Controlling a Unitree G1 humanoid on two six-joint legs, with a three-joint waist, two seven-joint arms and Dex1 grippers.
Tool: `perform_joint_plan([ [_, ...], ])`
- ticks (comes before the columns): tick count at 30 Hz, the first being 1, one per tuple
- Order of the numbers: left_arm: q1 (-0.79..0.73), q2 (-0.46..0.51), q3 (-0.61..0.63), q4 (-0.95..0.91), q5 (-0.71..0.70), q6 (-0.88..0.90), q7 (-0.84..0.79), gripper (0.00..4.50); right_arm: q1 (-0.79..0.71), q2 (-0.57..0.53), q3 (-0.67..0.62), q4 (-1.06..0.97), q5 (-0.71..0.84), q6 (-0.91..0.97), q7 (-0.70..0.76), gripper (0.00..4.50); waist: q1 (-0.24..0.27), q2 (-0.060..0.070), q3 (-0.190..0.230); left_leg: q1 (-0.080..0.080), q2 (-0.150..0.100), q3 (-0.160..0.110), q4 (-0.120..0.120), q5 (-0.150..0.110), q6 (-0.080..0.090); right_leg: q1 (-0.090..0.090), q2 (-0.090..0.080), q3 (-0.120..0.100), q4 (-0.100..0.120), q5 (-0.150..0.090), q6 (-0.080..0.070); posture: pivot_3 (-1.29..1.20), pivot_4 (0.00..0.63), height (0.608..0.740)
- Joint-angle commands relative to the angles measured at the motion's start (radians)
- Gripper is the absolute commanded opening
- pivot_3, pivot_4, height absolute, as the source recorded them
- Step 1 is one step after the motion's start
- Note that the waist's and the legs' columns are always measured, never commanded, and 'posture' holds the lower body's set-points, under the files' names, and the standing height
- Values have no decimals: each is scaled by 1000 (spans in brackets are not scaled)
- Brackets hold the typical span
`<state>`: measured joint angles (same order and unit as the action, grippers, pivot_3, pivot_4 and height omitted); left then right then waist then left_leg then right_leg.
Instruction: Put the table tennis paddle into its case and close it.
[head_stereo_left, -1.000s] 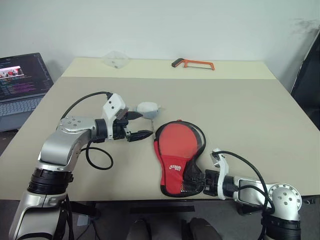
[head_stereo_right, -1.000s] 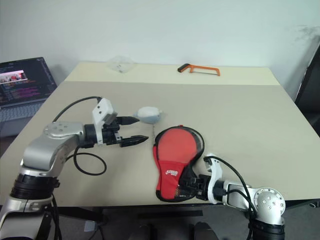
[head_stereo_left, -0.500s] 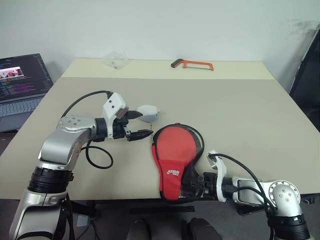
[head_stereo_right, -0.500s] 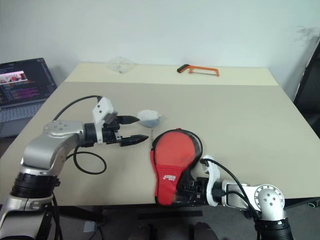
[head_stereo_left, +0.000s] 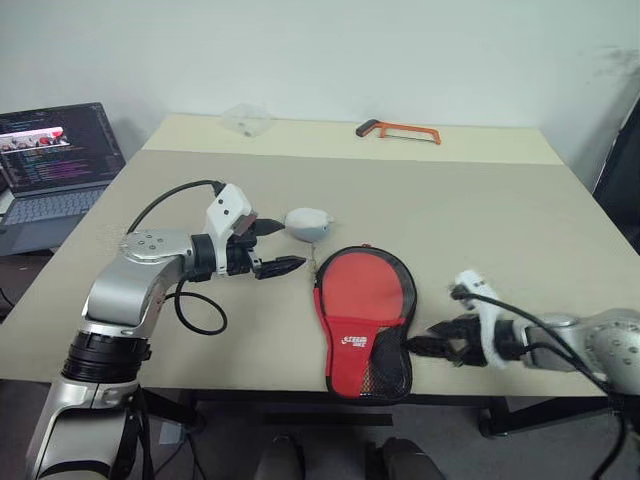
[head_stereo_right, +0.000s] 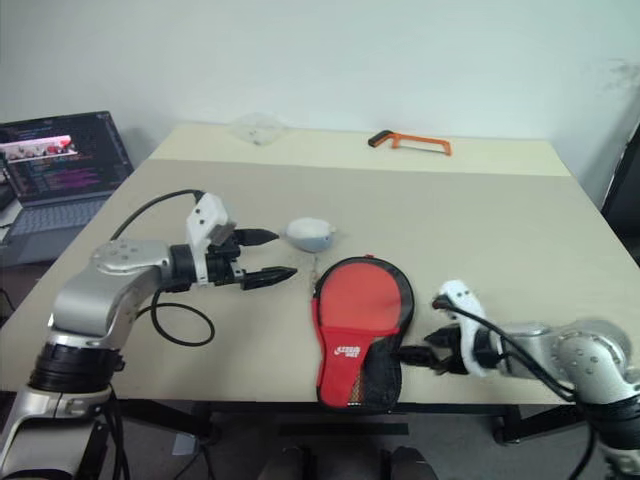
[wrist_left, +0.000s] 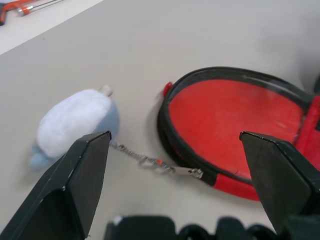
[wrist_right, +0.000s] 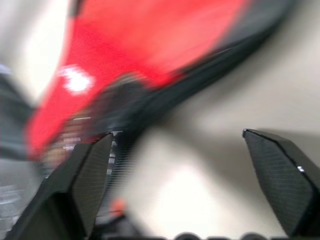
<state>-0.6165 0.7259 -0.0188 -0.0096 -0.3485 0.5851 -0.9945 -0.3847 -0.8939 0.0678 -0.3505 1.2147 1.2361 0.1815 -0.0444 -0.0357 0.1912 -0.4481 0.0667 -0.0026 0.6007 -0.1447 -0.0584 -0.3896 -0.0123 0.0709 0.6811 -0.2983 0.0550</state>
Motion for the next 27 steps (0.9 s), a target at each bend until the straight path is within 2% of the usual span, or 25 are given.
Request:
perform_joint_plan([
  [1, -50, -18, -4, 15, 12, -46, 2, 4500, -45, -65, 61, -41, -208, -142, 199, 4482, 4, 0, 0, 0, 0, 0, 0, 0, 0, 0, 0, 0, 0, 0, 0, 0, 150, 740],
  [3, -66, -24, -7, 43, 22, -58, 10, 4500, -65, -72, 99, -47, -320, -237, 280, 4482, 4, 0, 0, -1, 0, 0, 1, 0, 0, 0, 0, 0, 0, 0, 0, 0, 150, 740],
  [4, -82, -30, -14, 74, 44, -64, 28, 4500, -89, -42, 109, -37, -375, -292, 286, 4482, 3, 0, 0, -1, 0, 0, 1, 0, 0, -1, 0, 0, 0, 0, 0, 0, 150, 740],
  [10, -198, -110, -36, 270, 136, -122, 128, 4500, -201, 256, 249, 110, -760, -613, 199, 4482, -2, 0, 0, -2, 1, -2, 4, 0, 0, -1, 2, 0, 1, 0, 5, 0, 150, 740],
  [13, -270, -169, -41, 369, 158, -169, 162, 4500, -200, 446, 305, 288, -896, -742, 130, 4482, 4, -1, 0, -4, 0, -1, 6, 0, 0, 0, 1, 0, 0, 3, 2, 0, 150, 740],
  [15, -318, -204, -56, 453, 177, -206, 161, 4500, -180, 557, 291, 419, -929, -780, 101, 4482, 12, -1, 0, -4, 0, -1, 6, 0, 0, -1, 1, 0, 0, 3, 2, 0, 150, 740],
  [18, -374, -240, -82, 567, 206, -253, 136, 4500, -149, 639, 266, 521, -944, -769, 115, 4482, 17, -1, 0, -5, 0, -1, 7, 0, 0, -1, 1, -1, 0, 3, 2, 0, 150, 740],
  [23, -478, -288, -128, 793, 285, -277, 148, 4500, -104, 675, 285, 547, -1001, -764, 155, 4482, 16, -2, -1, -2, -1, -1, 8, 0, 0, 1, 1, -1, 1, 4, 4, 0, 150, 740],
  [27, -570, -359, -134, 1003, 351, -310, 267, 4500, -95, 693, 282, 545, -1037, -755, 173, 4482, 14, -3, -2, -1, -1, -2, 9, 1, 1, 2, 1, -1, 1, 5, 6, 0, 150, 740],
])
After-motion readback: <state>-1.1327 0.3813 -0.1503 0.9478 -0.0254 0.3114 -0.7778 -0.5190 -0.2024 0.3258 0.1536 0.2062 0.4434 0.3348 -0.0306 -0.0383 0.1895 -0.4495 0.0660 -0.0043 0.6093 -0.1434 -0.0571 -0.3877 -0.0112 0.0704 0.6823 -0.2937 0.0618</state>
